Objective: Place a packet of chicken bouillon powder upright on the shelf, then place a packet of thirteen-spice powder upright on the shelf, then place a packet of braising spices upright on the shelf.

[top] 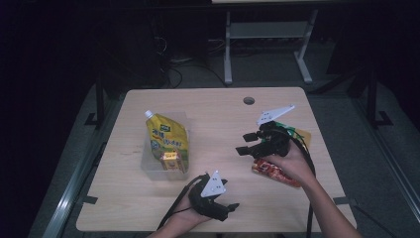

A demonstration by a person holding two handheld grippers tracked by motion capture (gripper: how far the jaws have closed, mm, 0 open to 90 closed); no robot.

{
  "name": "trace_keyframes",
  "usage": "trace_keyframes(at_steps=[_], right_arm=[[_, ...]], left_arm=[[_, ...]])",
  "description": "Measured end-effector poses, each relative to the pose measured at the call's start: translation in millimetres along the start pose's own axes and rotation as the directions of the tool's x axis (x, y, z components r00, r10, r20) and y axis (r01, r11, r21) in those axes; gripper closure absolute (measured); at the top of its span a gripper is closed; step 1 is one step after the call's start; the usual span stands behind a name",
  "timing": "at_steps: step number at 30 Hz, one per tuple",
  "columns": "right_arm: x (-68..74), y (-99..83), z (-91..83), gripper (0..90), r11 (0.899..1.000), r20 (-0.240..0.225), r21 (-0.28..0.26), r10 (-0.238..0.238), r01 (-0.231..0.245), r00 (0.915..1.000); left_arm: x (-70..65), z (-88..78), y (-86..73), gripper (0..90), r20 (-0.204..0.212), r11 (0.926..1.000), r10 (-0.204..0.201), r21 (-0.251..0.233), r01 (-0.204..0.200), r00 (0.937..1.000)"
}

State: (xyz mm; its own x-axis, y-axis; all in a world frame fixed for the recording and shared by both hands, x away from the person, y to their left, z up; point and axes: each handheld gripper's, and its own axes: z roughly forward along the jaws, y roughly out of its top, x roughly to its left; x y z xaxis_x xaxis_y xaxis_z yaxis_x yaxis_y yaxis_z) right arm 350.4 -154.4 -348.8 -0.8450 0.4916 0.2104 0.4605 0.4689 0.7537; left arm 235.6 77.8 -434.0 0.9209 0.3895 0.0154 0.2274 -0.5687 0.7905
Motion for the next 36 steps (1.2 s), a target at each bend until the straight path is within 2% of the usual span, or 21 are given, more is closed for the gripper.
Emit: trace_keyframes(at_steps=[5,11,14,20,21,36], right_arm=[[-7.5,-13.3,-8.3,36.3,1.000,0.040,0.000,0.026,-0.026,0.9989],[-12.8,-23.3,-14.2,35.8,0.998,0.058,0.021,0.063,-0.065,0.9963],[-13.9,-28.3,-18.7,36.1,0.998,0.073,0.011,0.065,-0.066,0.9952],[-18.5,-37.6,-28.6,35.2,0.996,0.099,0.008,0.091,-0.093,0.9909],[-21.2,-40.1,-30.2,34.9,0.993,0.105,0.014,0.112,-0.114,0.9882],[-25.3,-47.6,-32.1,32.6,0.993,0.121,0.011,0.116,-0.118,0.9859]], left_arm=[[-1.2,0.2,-0.2,22.3,0.001,1.0000,0.004,0.001,-0.004,1.0000],[-0.8,1.0,0.4,22.3,-0.002,1.0000,0.008,0.004,-0.008,1.0000],[-1.7,-0.2,1.7,22.2,-0.004,1.0000,0.004,-0.004,-0.004,1.0000],[-1.0,0.9,2.1,21.4,0.000,1.0000,0.000,-0.002,0.000,1.0000],[-0.3,1.3,2.2,21.4,-0.002,1.0000,0.001,-0.002,-0.001,1.0000],[-0.4,2.9,3.1,21.4,-0.011,1.0000,-0.005,-0.005,0.005,0.9999]])
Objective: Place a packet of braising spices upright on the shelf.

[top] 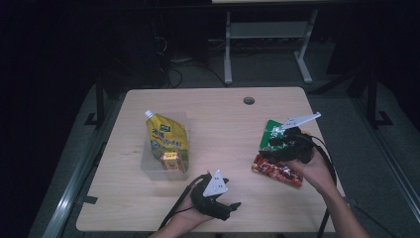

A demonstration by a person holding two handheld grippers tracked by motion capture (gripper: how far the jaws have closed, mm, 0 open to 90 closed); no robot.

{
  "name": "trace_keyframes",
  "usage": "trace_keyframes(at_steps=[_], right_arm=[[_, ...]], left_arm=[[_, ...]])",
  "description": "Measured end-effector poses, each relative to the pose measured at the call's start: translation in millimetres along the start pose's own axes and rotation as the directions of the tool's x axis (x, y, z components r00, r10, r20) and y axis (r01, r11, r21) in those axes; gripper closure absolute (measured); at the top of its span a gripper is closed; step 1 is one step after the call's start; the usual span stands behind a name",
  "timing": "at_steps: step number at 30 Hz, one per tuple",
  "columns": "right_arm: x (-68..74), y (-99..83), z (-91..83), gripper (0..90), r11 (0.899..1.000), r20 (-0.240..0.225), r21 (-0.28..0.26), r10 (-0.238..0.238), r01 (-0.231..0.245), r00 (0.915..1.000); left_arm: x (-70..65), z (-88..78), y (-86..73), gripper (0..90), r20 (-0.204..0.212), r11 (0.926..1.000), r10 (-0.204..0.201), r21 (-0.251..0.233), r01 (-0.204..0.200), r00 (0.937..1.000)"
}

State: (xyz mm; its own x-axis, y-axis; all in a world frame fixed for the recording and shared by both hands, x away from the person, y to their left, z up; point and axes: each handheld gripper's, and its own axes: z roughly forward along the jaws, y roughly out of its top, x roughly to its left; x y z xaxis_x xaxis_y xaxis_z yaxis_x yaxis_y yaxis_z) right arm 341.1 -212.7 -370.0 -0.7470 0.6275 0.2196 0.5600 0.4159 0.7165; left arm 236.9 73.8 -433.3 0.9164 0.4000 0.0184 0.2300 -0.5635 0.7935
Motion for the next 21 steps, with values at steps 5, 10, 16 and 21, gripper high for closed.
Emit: trace_keyframes(at_steps=[5,10,16,21], right_arm=[[-3.3,-5.7,-2.0,31.9,1.000,0.003,0.005,0.024,-0.024,0.9997],[-6.0,-9.4,-2.1,30.8,0.999,0.014,0.003,0.032,-0.032,0.9994],[-11.3,-13.9,-6.6,29.8,0.997,0.051,0.022,0.068,-0.069,0.9964],[-18.1,-19.1,-14.1,28.0,0.997,0.087,0.013,0.081,-0.082,0.9929]], left_arm=[[1.9,-0.5,0.5,21.3,0.001,1.0000,-0.007,0.002,0.007,1.0000],[4.1,-1.1,4.4,21.5,0.001,0.9999,-0.010,0.001,0.010,0.9999],[9.2,2.7,11.6,25.9,0.000,0.9999,-0.010,0.011,0.010,0.9999],[16.4,8.6,20.1,29.1,0.007,0.9997,-0.025,0.004,0.025,0.9997]])
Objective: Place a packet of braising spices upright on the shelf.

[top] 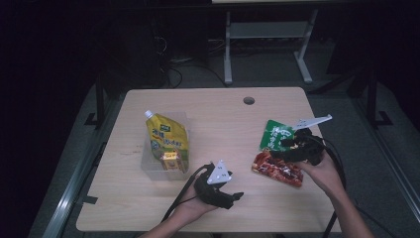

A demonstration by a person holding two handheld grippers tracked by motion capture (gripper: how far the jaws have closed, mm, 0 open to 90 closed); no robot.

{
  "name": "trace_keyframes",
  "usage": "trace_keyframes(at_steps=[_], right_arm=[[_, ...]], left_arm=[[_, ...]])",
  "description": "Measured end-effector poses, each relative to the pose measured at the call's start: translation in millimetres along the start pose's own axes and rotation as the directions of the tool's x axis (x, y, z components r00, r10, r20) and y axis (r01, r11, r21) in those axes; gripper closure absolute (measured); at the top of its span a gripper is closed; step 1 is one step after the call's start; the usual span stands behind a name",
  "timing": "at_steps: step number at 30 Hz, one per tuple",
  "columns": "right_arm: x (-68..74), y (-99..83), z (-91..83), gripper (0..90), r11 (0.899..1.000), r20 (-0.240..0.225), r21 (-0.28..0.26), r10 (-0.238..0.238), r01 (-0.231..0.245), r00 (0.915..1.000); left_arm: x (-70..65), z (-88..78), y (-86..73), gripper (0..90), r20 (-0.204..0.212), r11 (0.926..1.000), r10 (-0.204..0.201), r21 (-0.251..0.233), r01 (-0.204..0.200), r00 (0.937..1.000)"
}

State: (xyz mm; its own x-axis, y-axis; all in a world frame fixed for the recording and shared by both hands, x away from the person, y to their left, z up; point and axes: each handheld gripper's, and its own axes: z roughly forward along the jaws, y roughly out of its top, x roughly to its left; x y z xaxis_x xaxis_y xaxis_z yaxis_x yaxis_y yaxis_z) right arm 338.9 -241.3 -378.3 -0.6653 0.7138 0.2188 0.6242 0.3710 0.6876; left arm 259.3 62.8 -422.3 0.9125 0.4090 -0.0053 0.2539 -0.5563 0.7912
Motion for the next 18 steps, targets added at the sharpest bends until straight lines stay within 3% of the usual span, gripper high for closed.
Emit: trace_keyframes(at_steps=[2,6,8,9,14,18], right_arm=[[-1.7,-0.8,-0.6,27.7,1.000,0.007,-0.001,-0.003,0.003,1.0000],[-11.4,-6.7,-4.4,27.1,1.000,0.034,0.010,0.025,-0.025,0.9991],[-17.4,-9.8,-4.5,26.2,0.999,0.040,0.014,0.047,-0.047,0.9981],[-19.5,-10.5,-4.5,25.9,0.998,0.043,0.020,0.054,-0.055,0.9976],[-31.9,-17.3,-5.6,26.7,0.996,0.078,0.022,0.088,-0.090,0.9930],[-44.1,-21.4,-5.1,27.2,0.990,0.118,0.036,0.129,-0.134,0.9845]], left_arm=[[2.3,2.7,3.6,29.7,-0.005,1.0000,0.008,-0.002,-0.008,1.0000],[7.8,11.0,11.5,33.9,-0.002,0.9997,-0.017,-0.019,0.017,0.9998],[8.4,15.5,14.9,42.1,-0.003,0.9995,-0.026,-0.018,0.026,0.9996],[9.8,18.0,18.1,42.1,-0.015,0.9998,-0.017,0.004,0.017,0.9997],[11.9,32.6,29.6,51.0,-0.017,0.9998,-0.006,0.017,0.006,0.9998],[14.9,44.6,36.3,57.2,-0.022,0.9995,-0.006,0.031,0.006,0.9997]])
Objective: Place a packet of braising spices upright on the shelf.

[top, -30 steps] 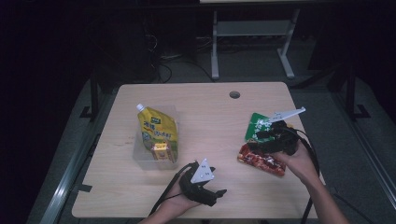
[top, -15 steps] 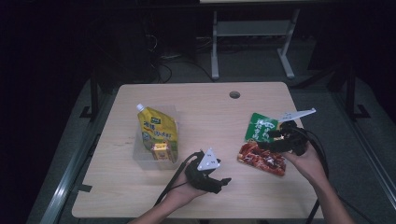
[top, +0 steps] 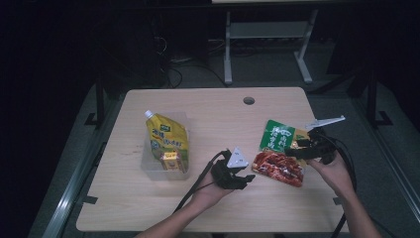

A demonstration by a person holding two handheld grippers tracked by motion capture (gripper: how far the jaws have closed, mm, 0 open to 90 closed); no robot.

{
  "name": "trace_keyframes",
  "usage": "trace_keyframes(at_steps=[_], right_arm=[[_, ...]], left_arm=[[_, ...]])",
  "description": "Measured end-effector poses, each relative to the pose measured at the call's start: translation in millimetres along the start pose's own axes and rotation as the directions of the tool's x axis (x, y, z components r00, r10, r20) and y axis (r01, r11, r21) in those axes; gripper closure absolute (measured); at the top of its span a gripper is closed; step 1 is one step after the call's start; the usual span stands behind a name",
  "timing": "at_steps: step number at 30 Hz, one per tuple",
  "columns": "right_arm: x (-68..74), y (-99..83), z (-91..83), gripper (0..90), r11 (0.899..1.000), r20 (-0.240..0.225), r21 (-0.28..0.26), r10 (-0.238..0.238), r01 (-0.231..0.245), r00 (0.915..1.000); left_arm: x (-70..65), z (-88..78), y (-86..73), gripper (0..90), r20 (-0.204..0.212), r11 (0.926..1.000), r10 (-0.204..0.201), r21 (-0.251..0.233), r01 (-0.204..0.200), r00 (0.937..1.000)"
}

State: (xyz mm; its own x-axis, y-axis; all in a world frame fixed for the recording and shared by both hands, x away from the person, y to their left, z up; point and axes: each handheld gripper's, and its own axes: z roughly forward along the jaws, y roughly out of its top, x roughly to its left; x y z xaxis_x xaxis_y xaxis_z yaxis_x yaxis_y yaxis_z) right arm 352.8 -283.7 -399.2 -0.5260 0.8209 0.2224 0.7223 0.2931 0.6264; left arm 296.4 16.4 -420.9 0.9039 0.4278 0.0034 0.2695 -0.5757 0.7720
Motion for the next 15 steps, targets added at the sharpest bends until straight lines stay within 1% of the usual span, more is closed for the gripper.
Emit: trace_keyframes(at_steps=[3,4,5,6,8,9,10,12,15], right_arm=[[-8.6,-1.6,1.9,28.0,1.000,0.014,0.008,0.026,-0.026,0.9996],[-10.8,-2.2,2.7,28.5,1.000,0.022,0.011,0.028,-0.028,0.9994],[-15.1,-3.2,3.9,29.0,0.998,0.034,0.024,0.051,-0.052,0.9981],[-15.1,-3.2,3.9,29.0,0.998,0.034,0.024,0.051,-0.052,0.9981],[-20.2,-3.4,4.7,29.2,0.997,0.053,0.032,0.070,-0.072,0.9961],[-22.7,-3.4,4.7,30.2,0.996,0.056,0.033,0.080,-0.082,0.9952],[-25.5,-3.4,5.0,30.8,0.996,0.056,0.032,0.077,-0.079,0.9955],[-28.5,-2.3,4.9,31.3,0.994,0.071,0.033,0.097,-0.100,0.9927],[-34.4,0.8,4.3,33.7,0.990,0.091,0.032,0.134,-0.137,0.9868]], left_arm=[[1.6,7.8,3.9,61.9,0.002,0.9999,0.006,0.013,-0.006,1.0000],[2.4,11.1,5.9,63.8,0.004,0.9998,0.007,0.020,-0.007,1.0000],[3.0,13.1,7.0,67.5,0.004,0.9998,0.008,0.021,-0.008,1.0000],[3.5,15.4,8.5,67.5,0.000,0.9998,0.006,0.021,-0.006,1.0000],[4.9,22.0,11.1,71.5,-0.013,0.9995,0.007,0.031,-0.007,0.9999],[5.4,25.3,12.1,73.4,-0.013,0.9993,0.006,0.038,-0.005,0.9999],[5.8,28.4,12.9,75.5,-0.013,0.9991,0.004,0.042,-0.003,0.9999],[6.4,34.9,14.5,79.6,-0.015,0.9984,0.011,0.056,-0.010,0.9998],[7.8,44.7,17.1,83.8,-0.013,0.9980,-0.005,0.063,0.006,0.9999]])
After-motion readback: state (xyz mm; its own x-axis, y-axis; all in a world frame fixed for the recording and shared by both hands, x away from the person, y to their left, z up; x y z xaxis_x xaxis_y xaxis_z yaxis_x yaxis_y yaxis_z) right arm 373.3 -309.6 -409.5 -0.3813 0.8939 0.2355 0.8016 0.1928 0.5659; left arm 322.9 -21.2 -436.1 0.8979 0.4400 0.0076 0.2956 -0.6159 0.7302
